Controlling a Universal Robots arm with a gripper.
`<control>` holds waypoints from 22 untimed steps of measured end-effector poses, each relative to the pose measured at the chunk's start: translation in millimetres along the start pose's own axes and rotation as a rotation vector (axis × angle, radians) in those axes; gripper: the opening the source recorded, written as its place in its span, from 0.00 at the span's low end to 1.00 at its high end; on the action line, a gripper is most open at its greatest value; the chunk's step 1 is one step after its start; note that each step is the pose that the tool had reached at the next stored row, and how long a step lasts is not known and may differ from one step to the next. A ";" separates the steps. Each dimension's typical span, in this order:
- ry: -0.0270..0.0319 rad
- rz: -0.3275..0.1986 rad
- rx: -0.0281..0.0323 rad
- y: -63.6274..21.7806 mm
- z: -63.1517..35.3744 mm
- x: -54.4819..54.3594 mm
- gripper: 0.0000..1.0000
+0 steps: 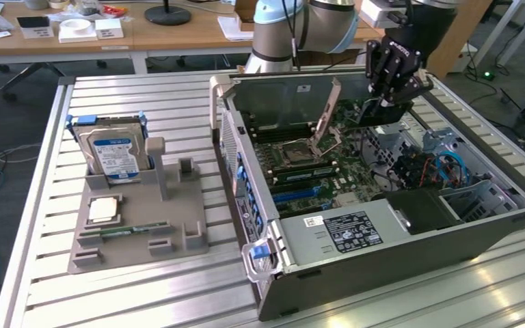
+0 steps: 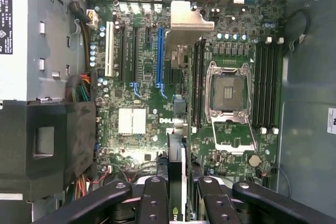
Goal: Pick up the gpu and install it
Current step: 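Insert the gpu into the slot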
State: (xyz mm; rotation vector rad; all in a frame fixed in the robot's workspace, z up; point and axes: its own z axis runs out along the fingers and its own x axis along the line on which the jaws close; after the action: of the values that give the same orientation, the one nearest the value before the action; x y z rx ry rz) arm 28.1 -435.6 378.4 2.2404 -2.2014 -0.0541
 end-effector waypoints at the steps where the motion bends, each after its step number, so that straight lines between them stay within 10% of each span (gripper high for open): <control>1: 0.0001 0.000 0.0007 0.6 0.5 -0.2 0.26; 22: 0.0003 0.000 0.0091 9.5 6.8 -2.7 0.26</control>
State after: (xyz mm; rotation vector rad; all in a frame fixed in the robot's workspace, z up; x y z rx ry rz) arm 18.4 -432.9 371.9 2.2451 -2.2057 -0.0438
